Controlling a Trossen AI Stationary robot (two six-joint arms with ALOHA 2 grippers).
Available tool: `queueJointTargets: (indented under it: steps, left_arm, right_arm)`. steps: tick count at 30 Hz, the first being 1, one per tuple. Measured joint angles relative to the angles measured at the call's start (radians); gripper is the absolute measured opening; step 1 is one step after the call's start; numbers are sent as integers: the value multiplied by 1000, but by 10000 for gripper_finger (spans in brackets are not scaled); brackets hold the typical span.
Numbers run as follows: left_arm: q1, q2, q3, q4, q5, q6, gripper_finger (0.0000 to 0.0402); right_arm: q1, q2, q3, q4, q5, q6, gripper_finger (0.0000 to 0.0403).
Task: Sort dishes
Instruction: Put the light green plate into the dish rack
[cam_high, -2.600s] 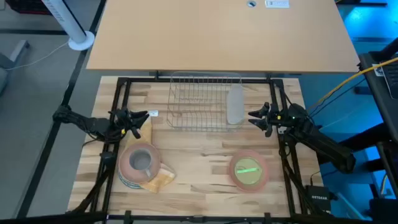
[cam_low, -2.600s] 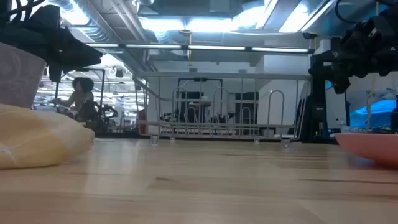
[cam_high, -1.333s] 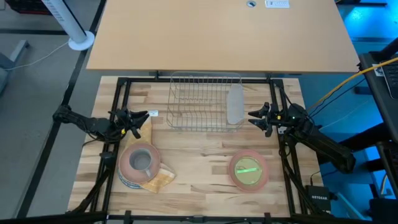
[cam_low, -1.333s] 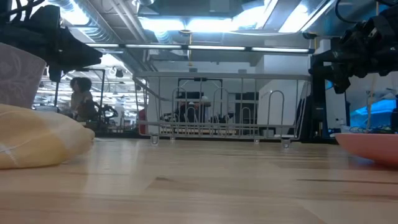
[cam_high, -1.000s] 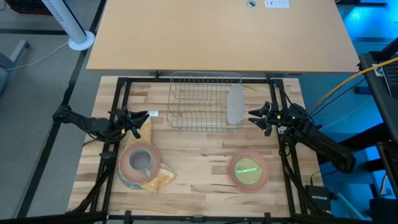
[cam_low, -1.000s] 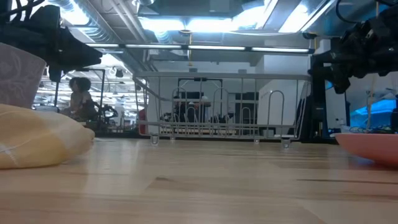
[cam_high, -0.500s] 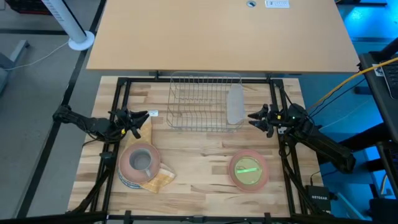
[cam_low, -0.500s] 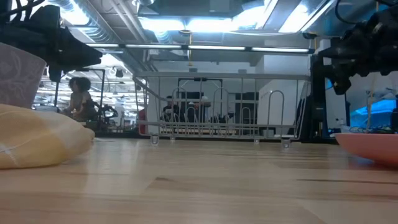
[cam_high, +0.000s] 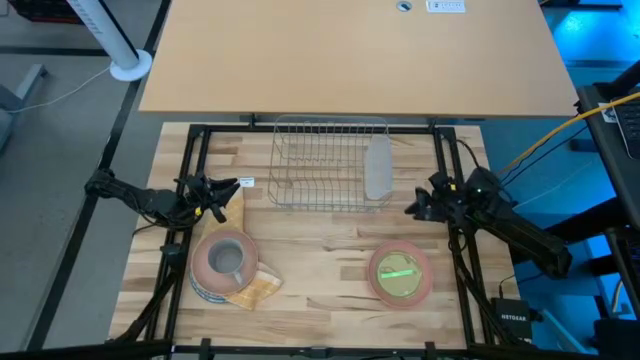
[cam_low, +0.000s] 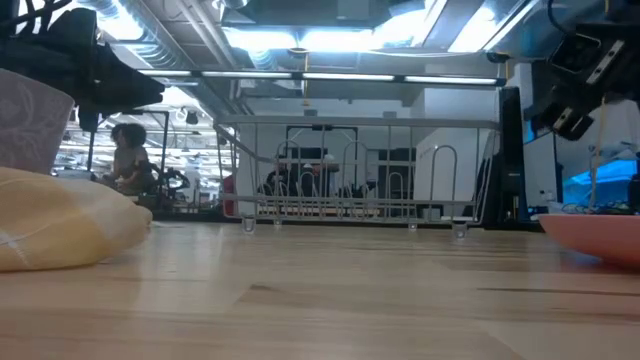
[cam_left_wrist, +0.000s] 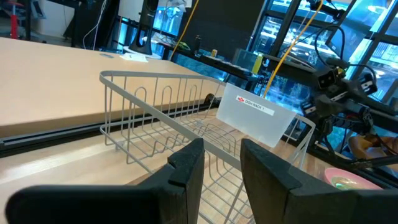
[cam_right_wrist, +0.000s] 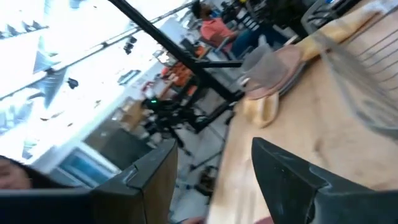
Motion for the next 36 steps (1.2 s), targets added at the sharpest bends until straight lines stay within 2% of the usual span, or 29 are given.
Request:
queueJointTargets:
  steps: [4, 8, 18, 25, 30, 36]
  left_arm:
    - [0, 0, 0, 0, 0, 0, 98]
    - [0, 0, 0, 0, 0, 0, 98]
    - [0, 0, 0, 0, 0, 0, 98]
    - [0, 0, 0, 1, -1, -3, 98]
    - [0, 0, 0, 23, -4, -186, 98]
    - [0, 0, 0, 22, -1, -233, 98]
  right_arm:
    - [0, 0, 2, 62, 0, 90, 211]
    - [0, 0, 52, 64, 22, 107, 211]
    - [0, 0, 229, 21, 174, -20, 211]
    - [0, 17, 240, -97, 236, -86, 211]
    - [0, 87, 240, -78, 239, -113, 211]
    - [0, 208, 295, -71, 193, -149, 211]
